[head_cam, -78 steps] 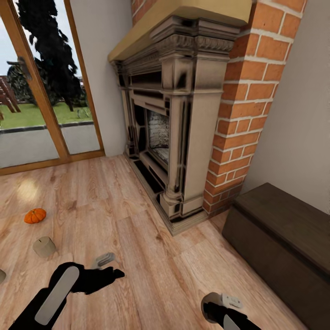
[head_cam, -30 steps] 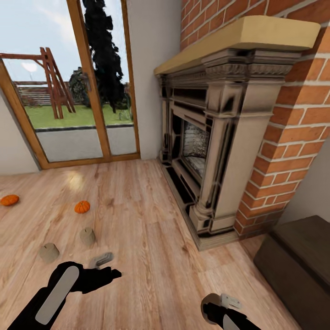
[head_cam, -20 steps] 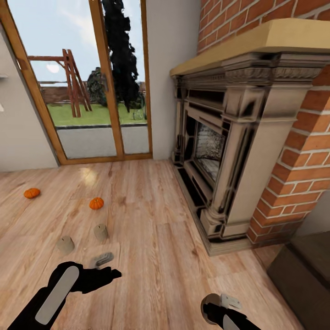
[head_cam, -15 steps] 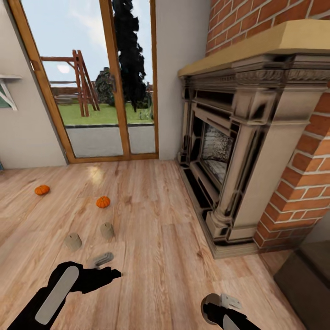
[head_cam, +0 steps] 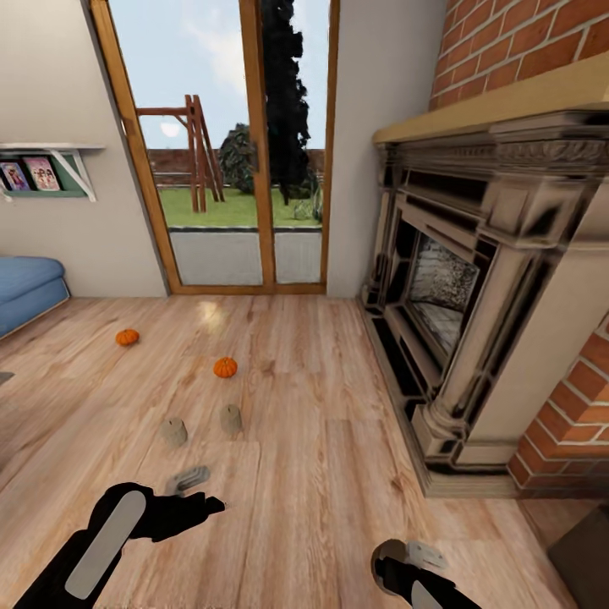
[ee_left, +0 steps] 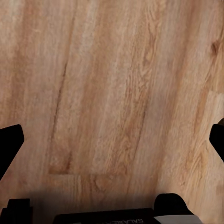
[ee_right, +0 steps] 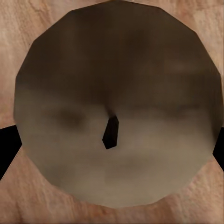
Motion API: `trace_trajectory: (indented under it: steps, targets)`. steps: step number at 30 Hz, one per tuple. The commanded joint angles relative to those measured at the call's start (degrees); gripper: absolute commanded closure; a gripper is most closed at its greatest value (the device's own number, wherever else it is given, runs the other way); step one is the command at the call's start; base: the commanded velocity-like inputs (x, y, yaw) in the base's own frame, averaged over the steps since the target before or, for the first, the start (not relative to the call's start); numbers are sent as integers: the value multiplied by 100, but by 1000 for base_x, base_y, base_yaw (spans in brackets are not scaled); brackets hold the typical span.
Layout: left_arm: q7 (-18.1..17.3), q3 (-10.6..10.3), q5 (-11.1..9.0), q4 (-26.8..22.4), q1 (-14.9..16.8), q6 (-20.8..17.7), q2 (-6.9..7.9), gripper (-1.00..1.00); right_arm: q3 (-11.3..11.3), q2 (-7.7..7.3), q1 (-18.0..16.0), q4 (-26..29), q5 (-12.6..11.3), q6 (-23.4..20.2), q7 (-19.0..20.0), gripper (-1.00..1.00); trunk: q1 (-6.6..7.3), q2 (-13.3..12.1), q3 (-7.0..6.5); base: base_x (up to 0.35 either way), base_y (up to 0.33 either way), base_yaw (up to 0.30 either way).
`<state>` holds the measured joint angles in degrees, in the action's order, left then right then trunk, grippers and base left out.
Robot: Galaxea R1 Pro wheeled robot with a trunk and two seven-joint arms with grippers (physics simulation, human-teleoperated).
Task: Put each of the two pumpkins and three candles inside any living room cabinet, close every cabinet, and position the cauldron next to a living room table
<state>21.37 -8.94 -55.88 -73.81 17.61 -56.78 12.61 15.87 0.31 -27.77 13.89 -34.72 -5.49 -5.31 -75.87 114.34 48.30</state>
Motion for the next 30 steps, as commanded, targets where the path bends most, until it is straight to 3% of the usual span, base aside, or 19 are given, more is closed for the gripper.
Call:
trace_trajectory:
  steps: [1,30]
  targets:
    - [60,-12,-57,-3,4,-3,4,-100,48,-4,0,17,-44,-27,-40,100,23,-39,-11,0,0,280]
    - [62,-25,-55,-2,2,-2,-4,-100,48,-4,0,17,-44,-4,-40,100,660,-1202,-467,0,0,280]
